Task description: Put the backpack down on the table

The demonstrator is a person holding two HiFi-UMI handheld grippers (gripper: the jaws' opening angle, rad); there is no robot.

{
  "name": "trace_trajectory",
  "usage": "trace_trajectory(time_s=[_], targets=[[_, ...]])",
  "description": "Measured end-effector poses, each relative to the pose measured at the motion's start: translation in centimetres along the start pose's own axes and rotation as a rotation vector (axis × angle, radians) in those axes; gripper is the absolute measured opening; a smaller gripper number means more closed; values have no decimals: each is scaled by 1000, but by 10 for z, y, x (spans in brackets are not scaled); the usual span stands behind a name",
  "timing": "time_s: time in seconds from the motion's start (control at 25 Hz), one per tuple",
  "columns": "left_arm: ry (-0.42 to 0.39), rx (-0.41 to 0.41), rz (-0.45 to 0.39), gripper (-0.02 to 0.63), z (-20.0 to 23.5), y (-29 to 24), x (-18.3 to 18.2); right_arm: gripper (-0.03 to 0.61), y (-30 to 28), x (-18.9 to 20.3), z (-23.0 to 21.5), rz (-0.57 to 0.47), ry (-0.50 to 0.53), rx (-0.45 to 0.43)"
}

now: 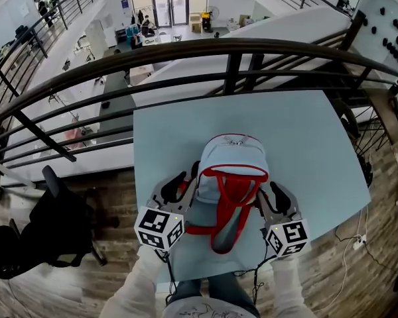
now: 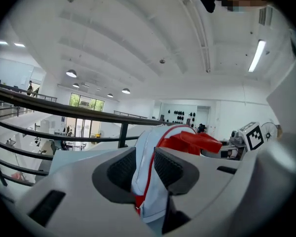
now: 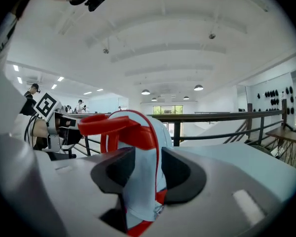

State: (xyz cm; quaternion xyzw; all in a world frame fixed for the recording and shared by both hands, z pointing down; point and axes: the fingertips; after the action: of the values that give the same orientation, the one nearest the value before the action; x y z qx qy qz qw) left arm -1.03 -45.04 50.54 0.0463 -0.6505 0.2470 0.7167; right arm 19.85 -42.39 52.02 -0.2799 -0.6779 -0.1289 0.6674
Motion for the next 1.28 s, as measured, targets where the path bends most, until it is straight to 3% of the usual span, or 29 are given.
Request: trace_trajectory(time_s=[0.16,0.32,0.52,0.68,1.28], targets=[[17,-4,-87,114,-2,21,-33,171,11,-30,11,-57,18,45],[32,-29,-140,101,-3,43,-56,104,29,-55,21,-118,15,107],[-3,-117,-183,41,8,68,-79,81,51,-80,28,-176,6,176],[-17,-157,-225,34,10,85,-96,77,65,-99,35,-211,24,204],[-31,-174,-266,17,-1,123,-117,44,95,-131,55,-264,31,275]])
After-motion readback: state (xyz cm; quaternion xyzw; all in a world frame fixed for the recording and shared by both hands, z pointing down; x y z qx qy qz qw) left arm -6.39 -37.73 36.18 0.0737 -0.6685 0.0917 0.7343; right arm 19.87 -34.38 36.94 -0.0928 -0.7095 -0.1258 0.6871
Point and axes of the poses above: the fingertips, and each gripper's own axes: y backward along the fingers, z to its left, x out of its underside, and after that the axes turned 9 degrees about -x, right-handed
